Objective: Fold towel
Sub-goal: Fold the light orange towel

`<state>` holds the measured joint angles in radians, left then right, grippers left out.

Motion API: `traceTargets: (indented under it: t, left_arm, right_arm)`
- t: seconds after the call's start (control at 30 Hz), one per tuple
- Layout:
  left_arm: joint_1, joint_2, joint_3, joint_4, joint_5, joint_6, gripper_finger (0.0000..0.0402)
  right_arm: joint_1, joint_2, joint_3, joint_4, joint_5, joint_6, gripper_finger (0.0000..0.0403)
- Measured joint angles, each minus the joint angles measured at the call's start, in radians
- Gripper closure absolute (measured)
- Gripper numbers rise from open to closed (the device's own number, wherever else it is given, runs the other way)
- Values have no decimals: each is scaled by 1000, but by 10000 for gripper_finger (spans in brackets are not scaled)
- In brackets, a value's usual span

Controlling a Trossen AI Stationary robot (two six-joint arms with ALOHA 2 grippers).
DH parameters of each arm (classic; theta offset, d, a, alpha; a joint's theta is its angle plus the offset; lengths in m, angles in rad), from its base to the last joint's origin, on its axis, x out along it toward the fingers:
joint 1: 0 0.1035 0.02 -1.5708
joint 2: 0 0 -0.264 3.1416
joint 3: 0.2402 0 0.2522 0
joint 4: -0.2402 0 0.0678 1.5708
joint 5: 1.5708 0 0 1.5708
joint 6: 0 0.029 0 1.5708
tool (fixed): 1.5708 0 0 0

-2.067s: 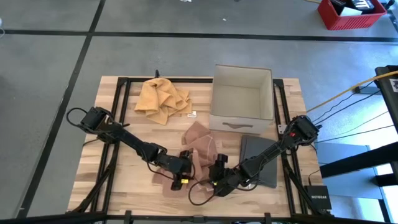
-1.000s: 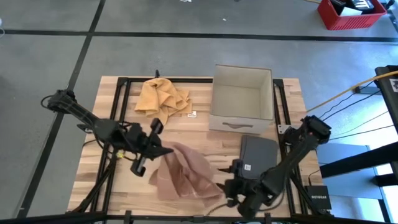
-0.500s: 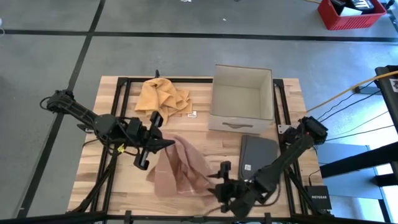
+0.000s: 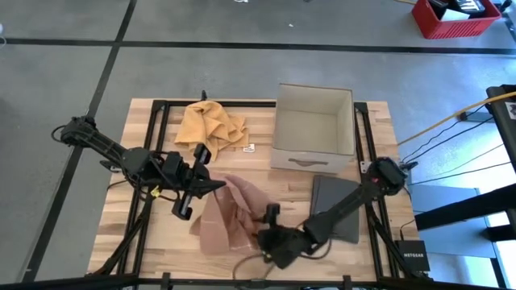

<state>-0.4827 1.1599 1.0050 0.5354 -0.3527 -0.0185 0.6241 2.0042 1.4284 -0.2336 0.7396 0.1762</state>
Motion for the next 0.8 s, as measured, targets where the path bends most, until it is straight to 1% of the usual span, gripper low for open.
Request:
traceTargets:
  t: [0.1,0.17,0.27,0.43,0.5,0.6,0.73,0.8]
  left_arm:
    - [-2,0,0,-1,0,0,394]
    - [-2,0,0,-1,0,0,394]
    - [-2,0,0,-1,0,6,394]
    - [-2,0,0,-1,0,11,394]
    - [-2,0,0,0,0,11,394]
    - [-4,0,0,0,1,3,394]
    - [-4,0,0,13,1,0,394]
    - [-4,0,0,29,2,-9,394]
  right_arm:
    - [-36,23,-4,-36,61,48,183]
    - [-60,25,-4,-56,91,112,183]
    - [-96,24,-4,-64,69,185,183]
    - [-125,24,-3,37,56,191,184]
    - [-139,24,-3,20,73,209,194]
    - [-157,38,-3,-2,110,236,236]
    - [-164,78,-3,-1,117,237,328]
    - [-157,81,-5,-12,122,202,378]
